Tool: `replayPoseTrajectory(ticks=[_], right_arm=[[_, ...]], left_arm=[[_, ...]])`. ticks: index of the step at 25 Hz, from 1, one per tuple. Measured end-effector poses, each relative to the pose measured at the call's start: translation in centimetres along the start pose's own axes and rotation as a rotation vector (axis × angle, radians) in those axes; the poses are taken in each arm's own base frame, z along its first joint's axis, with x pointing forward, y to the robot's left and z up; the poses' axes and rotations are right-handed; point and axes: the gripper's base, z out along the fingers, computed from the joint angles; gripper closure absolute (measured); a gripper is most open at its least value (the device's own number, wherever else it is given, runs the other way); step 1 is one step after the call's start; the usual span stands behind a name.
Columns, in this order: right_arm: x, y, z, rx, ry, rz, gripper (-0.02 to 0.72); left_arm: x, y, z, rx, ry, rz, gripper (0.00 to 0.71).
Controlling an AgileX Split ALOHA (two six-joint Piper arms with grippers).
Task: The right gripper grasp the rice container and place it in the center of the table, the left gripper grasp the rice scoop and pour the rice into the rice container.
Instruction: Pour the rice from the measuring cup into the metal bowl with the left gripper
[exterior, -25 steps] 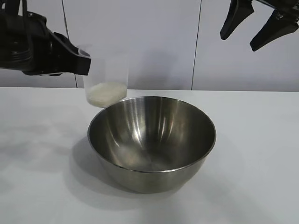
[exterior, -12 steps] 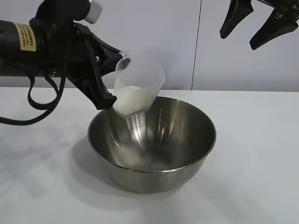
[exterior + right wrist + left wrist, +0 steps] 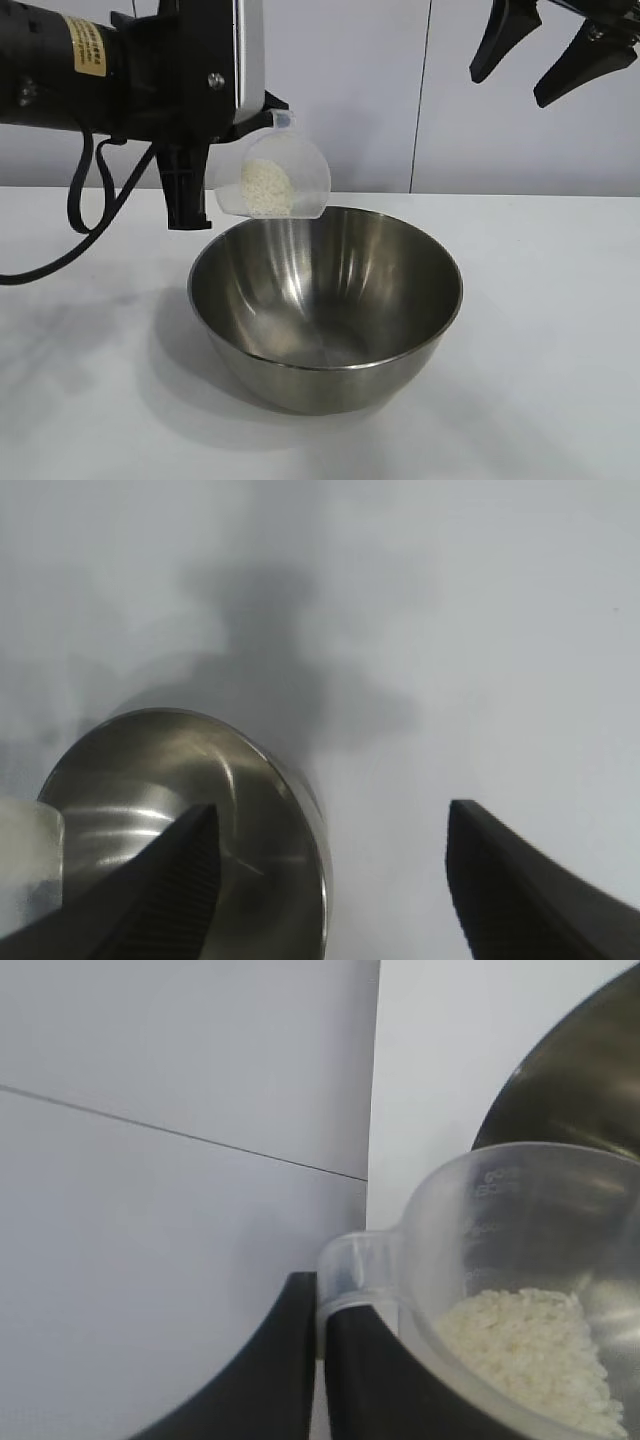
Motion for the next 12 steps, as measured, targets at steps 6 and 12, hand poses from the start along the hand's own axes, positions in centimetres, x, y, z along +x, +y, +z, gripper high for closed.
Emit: replayPoseTrajectory(ticks=[6,12], right_arm=[[0.0,0.0,0.0,-0.002,-0.001,0.001,0.252],[0.0,0.0,0.0,-0.002,-0.001,0.002,0.252]], left_arm=[[-1.5,-0.4,0.2,0.026,0.032,0.286,0.7],[-2.8,-0.1,0.2,-0.006,0.126,0.44,0.7]])
